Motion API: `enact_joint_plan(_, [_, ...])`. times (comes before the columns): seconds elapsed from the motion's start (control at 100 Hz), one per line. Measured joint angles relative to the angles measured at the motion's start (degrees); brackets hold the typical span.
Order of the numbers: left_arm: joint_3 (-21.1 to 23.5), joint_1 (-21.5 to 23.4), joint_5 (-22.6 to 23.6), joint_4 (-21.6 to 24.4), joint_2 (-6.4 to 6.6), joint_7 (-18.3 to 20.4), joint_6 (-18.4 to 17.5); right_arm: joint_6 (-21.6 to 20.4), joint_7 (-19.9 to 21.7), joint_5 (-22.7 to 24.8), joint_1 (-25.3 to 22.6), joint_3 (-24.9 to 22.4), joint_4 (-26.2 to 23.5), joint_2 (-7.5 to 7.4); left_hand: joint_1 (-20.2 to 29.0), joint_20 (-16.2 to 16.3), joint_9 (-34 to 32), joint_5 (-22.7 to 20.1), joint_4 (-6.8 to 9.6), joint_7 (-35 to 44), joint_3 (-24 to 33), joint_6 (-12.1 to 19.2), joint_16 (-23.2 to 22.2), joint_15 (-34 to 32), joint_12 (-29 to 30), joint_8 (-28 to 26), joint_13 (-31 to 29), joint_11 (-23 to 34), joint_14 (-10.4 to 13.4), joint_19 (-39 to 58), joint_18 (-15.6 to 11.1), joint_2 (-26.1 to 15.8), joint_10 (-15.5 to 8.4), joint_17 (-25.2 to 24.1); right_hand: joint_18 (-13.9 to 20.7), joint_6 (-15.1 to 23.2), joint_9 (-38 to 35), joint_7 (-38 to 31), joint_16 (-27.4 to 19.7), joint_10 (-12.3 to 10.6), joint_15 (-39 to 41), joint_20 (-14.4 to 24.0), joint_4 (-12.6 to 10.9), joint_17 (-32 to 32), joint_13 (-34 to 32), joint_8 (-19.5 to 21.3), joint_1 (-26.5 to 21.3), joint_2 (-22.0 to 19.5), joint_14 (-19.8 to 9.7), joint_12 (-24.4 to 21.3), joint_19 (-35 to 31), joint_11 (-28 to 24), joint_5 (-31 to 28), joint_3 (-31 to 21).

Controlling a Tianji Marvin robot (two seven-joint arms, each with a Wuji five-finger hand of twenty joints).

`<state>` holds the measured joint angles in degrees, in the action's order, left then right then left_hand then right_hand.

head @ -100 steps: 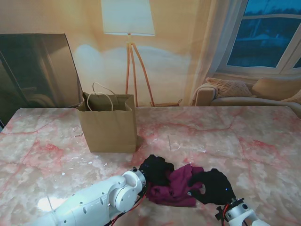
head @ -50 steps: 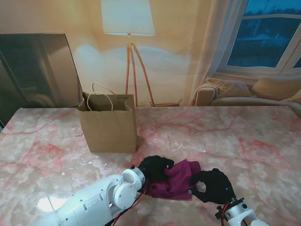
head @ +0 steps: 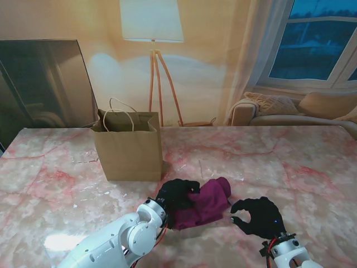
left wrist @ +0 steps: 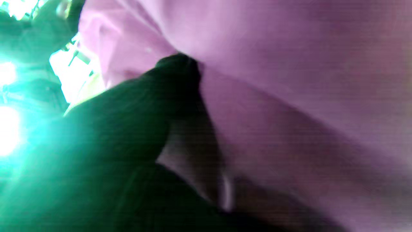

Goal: Fold the socks and the shorts into the kraft paper bag

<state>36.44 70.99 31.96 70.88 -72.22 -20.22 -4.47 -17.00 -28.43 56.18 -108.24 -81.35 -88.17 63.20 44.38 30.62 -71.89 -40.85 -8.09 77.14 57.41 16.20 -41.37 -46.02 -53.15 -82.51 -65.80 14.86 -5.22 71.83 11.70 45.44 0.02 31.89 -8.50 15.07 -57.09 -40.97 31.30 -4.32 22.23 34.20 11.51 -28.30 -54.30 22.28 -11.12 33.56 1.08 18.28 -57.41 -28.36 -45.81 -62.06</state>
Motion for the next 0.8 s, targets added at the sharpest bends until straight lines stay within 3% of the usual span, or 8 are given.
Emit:
enact_joint_plan(0.31, [7.8,5.5,1.4,13.4,1.73,0.0,1.3,1.7,1.0,-1.2,0.0,-0.7,-0.8,0.13,0.0,0.0,0.0,-0.7,-0.01,1.0,1.1,0.0,-1.1,0.0,-1.1,-0.1,0.0,0.3,-0.3,0.0,0.1,1.3,0.0,0.0,0.6,-0.3,0.9,0.8,-0.8,0.0,-0.9,-0.9,0.0,0.4,1.2,1.2,0.0,0.0,0.0,-0.8,0.7,1.0,1.6,0.0])
enact_joint_plan(0.8, [19.5,12.0,5.9,32.3,3.53,0.2,8.5,4.2,3.8,-2.5,1.7,1.0,-1.7,0.16,0.0,0.0,0.0,-2.0,-0.02,1.2,1.2,0.0,-1.3,-0.1,-1.3,-0.3,0.0,0.3,-0.8,0.4,0.1,1.5,0.0,0.0,0.6,-0.3,1.5,0.8,-1.4,0.0,-1.3,-1.1,0.0,0.6,1.2,1.3,0.0,-0.6,0.0,-0.9,0.7,1.0,1.6,0.0])
